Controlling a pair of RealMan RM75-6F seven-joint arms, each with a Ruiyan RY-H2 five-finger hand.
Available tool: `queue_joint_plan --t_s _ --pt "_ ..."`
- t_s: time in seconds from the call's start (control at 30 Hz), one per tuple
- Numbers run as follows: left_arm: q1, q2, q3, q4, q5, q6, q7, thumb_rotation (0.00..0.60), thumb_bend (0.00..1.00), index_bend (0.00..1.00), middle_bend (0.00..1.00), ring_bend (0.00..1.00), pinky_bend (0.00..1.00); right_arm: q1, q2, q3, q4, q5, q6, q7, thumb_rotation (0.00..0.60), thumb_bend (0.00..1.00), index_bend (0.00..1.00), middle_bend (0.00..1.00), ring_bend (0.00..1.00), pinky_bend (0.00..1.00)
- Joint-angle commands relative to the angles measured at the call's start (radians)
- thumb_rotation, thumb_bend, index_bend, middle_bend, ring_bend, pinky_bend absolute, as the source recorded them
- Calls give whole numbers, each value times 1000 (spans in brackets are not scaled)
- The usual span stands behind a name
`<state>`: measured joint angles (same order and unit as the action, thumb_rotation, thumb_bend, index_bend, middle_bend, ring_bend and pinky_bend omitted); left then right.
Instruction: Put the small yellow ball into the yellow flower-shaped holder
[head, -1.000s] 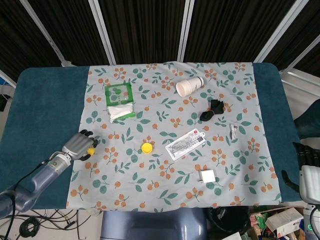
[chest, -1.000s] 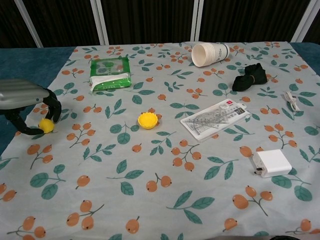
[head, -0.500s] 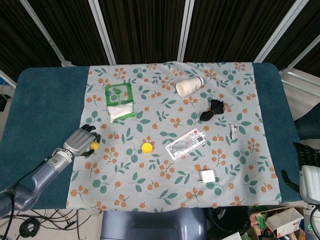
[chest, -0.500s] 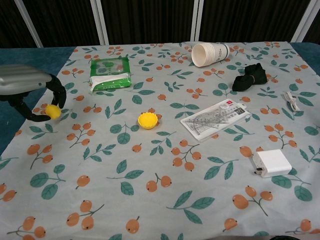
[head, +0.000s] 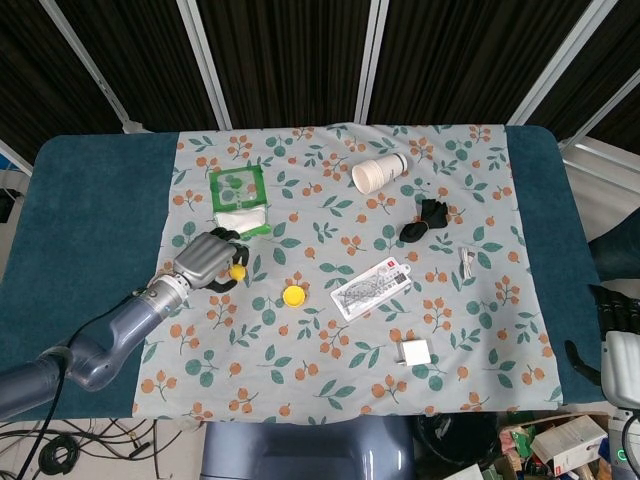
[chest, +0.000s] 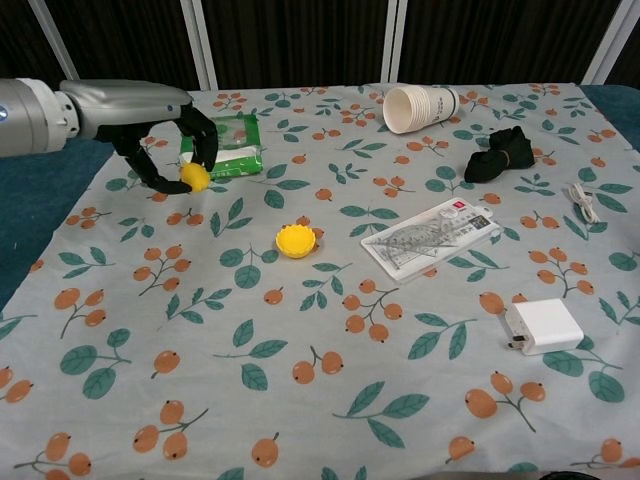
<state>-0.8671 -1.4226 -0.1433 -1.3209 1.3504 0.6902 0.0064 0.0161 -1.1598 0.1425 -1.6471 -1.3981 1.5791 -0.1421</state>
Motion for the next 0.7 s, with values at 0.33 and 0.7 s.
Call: queue_joint_plan --t_s 0.33,0.7 --pt "-105 -146 -31 100 -55 -117 -69 600 349 462 487 176 226 -22 12 0 -14 5 28 11 600 227 109 114 102 192" --pt "-152 -230 -44 114 -52 -113 -68 600 349 478 490 194 238 -31 23 3 -8 8 33 34 600 227 110 114 102 192"
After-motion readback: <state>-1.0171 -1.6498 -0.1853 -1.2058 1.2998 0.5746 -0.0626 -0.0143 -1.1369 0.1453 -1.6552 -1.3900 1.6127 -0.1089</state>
